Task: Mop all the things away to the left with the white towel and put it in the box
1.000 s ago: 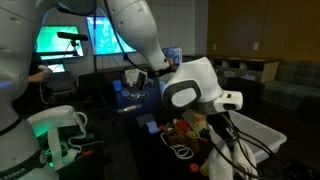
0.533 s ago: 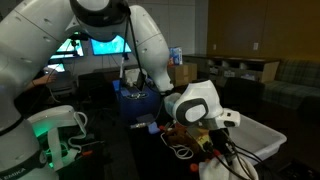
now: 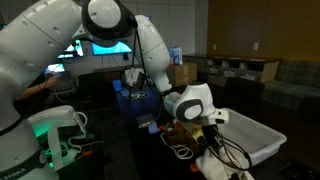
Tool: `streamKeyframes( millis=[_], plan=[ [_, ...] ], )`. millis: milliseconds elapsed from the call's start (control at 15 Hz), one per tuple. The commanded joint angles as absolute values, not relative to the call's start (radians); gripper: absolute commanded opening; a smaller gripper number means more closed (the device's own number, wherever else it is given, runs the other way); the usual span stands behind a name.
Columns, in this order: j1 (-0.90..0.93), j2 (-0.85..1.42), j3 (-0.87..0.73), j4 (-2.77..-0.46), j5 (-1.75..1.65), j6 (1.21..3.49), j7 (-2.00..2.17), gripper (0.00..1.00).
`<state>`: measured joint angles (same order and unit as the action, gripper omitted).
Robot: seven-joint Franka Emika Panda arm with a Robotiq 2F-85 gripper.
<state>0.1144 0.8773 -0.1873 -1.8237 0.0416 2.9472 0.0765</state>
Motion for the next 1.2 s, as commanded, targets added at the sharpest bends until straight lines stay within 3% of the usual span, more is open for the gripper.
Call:
streamKeyframes(
  millis=[0, 667, 1133],
  plan=[
    [0.049, 0.893, -0.084, -1.782, 0.031, 2.915, 0.048, 0.06],
    [-0.049, 0.886, 0.196, -1.815, 0.07, 2.9, -0.061, 0.06],
    [0.129, 0.921, 0.182, -1.77, 0.083, 2.97, 0.073, 0.06]
  ],
)
